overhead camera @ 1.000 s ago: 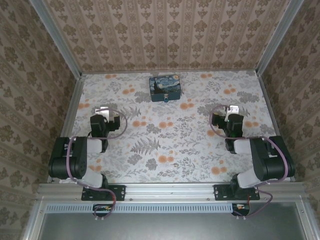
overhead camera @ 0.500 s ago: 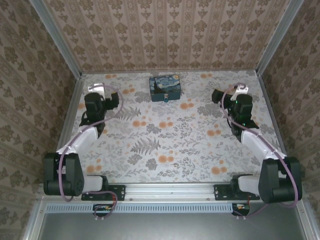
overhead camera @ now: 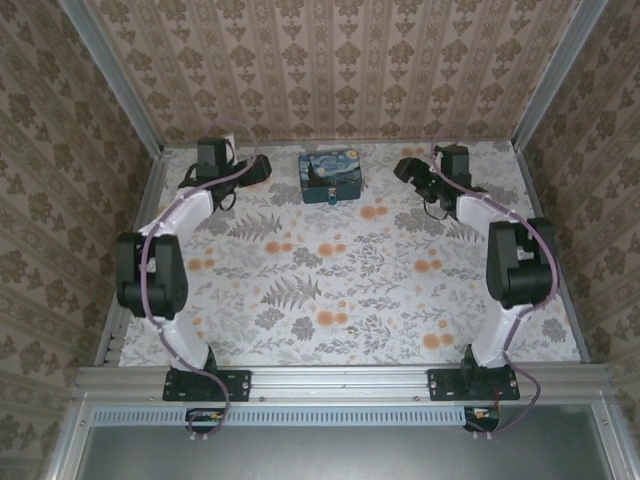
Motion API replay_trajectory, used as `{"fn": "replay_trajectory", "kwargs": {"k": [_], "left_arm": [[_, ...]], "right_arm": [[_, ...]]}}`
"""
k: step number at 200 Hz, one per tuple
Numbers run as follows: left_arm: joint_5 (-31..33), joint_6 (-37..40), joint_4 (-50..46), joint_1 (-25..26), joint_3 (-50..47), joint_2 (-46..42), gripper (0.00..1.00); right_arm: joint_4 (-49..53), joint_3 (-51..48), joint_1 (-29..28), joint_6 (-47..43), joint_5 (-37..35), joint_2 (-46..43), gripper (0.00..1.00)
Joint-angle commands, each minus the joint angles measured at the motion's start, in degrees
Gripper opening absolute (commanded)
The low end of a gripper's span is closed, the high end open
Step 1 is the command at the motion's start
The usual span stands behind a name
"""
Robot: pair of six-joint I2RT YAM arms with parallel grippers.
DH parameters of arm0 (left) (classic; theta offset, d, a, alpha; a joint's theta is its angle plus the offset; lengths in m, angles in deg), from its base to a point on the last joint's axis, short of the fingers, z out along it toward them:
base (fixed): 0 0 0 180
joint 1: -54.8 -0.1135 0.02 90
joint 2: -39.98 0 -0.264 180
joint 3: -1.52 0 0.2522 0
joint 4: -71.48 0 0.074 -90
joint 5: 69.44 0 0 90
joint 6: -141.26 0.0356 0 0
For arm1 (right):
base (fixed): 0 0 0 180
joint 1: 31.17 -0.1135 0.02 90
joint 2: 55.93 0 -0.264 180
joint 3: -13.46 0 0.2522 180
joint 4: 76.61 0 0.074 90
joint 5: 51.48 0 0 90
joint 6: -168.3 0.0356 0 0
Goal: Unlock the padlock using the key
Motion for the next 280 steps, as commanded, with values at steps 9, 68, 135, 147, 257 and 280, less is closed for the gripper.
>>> {"fn": "replay_trajectory", "kwargs": {"k": [9,68,135,147,257,280], "left_arm": [[-10.1,-5.7,-1.9,1.8,6.7,6.9,1.00],[-14.8,-13.5,3.6,3.9,13.7,17.9,1.00],[-17.1,-17.7,5.4,6.7,23.5,26.4,1.00],[-17.1,-18.0,5.1,7.3,25.1,27.6,1.00],[-18.0,-18.3,6.3,10.2,22.2,26.3,1.00],[-18.1,-17.8,6.6,11.0,19.4,24.0,1.00]], "right_arm": [[1.2,8.4,-3.6,5.6,4.3,6.9,0.80],[0.4,19.3,-7.9,9.9,2.9,18.2,0.78],[4.7,29.2,-9.6,9.7,2.3,24.3,0.77],[5.8,30.7,-9.9,9.4,2.5,25.1,0.76],[4.7,28.1,-13.0,9.4,6.2,22.4,0.52],[2.2,23.4,-13.5,10.3,6.1,19.3,0.51]]}}
